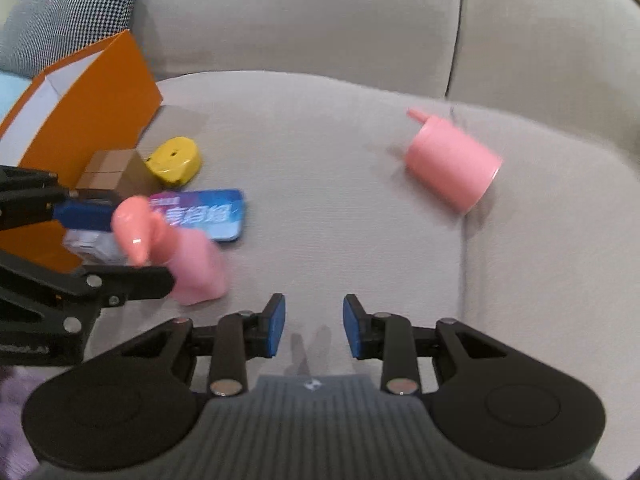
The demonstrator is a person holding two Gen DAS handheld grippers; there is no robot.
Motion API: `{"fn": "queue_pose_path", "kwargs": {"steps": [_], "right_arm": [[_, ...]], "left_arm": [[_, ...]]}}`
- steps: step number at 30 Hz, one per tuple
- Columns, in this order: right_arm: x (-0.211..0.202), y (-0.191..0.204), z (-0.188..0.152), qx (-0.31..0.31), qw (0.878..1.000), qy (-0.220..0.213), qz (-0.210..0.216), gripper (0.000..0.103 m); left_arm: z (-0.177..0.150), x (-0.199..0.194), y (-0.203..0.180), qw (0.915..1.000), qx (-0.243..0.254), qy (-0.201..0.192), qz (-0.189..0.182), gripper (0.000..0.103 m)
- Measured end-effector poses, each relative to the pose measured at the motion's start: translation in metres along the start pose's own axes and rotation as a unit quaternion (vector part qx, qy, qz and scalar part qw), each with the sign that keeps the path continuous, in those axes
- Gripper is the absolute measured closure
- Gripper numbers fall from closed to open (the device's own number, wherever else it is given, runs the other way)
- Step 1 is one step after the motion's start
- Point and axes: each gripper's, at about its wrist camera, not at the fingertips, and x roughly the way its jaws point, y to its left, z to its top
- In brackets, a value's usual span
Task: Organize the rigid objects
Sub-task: 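Lift the pink pump bottle with the left tool while the right tool grasps the pink sippy cup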
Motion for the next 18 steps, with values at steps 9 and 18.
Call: {"fn": "queue_pose_path", "kwargs": {"steps": [9, 18], "right_arm": [[0.021, -0.028, 0.06, -0.181, 0.981, 0.034, -0.064, 0.037], [0.067, -0.03, 0.103, -0.282, 0.95, 0.102, -0.091, 0.03]], "left_arm": [[0.022, 0.008, 0.005, 0.9999, -0.005, 0.009, 0.003, 0.075], [0.041, 0.02, 0.003, 0.9987, -0.001, 0.05, 0.005, 0.075]]}}
